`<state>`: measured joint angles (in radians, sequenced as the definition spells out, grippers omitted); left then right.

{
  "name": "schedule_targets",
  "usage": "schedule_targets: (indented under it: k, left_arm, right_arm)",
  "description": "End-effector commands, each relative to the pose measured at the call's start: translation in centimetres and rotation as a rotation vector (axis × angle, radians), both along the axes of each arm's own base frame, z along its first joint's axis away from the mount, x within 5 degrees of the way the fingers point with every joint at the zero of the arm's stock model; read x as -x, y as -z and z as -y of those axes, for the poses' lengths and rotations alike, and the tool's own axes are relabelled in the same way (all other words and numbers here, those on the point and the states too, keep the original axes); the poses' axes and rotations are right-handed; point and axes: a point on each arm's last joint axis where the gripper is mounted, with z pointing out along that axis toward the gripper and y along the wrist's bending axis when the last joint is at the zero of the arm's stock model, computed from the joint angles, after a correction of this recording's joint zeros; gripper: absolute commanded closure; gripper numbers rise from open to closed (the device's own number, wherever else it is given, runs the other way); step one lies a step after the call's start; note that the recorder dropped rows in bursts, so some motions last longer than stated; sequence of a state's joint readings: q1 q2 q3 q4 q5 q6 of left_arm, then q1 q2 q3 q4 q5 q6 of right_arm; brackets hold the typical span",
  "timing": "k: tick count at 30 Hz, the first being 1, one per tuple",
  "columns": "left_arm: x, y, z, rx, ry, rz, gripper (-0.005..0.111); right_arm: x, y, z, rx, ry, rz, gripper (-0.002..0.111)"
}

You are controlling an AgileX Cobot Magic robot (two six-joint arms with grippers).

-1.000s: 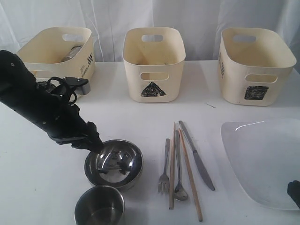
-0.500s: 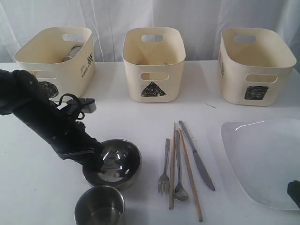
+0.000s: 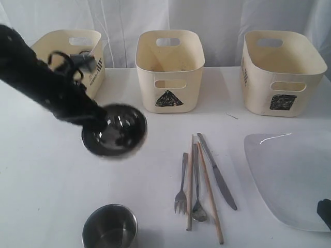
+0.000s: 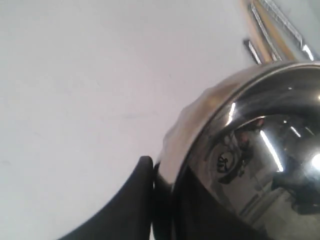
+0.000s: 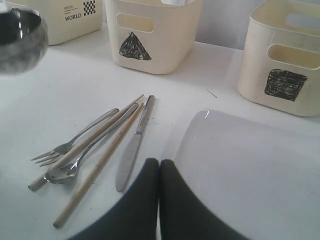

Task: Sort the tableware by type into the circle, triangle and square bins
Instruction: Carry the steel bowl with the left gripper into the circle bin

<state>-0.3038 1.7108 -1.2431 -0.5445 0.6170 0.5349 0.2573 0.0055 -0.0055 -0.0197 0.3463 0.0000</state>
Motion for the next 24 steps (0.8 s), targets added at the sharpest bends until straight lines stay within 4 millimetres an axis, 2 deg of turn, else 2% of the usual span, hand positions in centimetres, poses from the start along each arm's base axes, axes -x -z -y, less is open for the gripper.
schedule_targets:
  k: [1, 2, 4, 5, 8, 11, 15, 20, 22, 24]
  left_arm:
    - [-1.7, -7.8, -3.8, -0.014, -0.125, 0.264, 0.107]
    - [-2.6, -9.6, -5.3, -0.028, -0.209, 0.348, 0.107]
    - [-3.9, -11.7, -7.3, -0.026, -0.312, 0.438, 0.107]
    - [-4.8, -12.4, -8.6, -0.031, -0.354, 0.466, 0.107]
    - [-7.2, -13.6, -10.7, -0.031, -0.419, 0.526, 0.107]
    - [-9.9, -13.1, -12.2, -0.029, -0.484, 0.573, 0.107]
    - [-13.1, -11.7, -13.2, -0.021, -0.545, 0.626, 0.107]
    - [-16.8, -7.7, -13.4, -0.057, -0.532, 0.602, 0.107]
    - [-17.7, -6.4, -13.5, -0.067, -0.53, 0.593, 0.101]
    - [-18.1, -5.5, -13.5, -0.07, -0.53, 0.581, 0.09]
  right_arm:
    - [0.0, 0.1, 0.0, -0.003, -0.002, 0.002, 0.108]
    - [0.0, 0.1, 0.0, -0.003, -0.002, 0.002, 0.108]
    - [0.0, 0.1, 0.0, -0.003, -0.002, 0.002, 0.108]
    - [0.0, 0.1, 0.0, -0.003, -0.002, 0.002, 0.108]
    - [0.0, 0.1, 0.0, -0.003, -0.002, 0.002, 0.108]
    - [0.0, 0.1, 0.0, -0.003, -0.002, 0.002, 0.108]
    - [0.0, 0.1, 0.0, -0.003, -0.002, 0.002, 0.108]
    - [0.0, 0.1, 0.0, -0.003, -0.002, 0.002, 0.108]
    - [0.0, 0.1, 0.0, -0.003, -0.002, 0.002, 0.108]
    - [0.0, 0.1, 0.0, -0.003, -0.002, 0.002, 0.108]
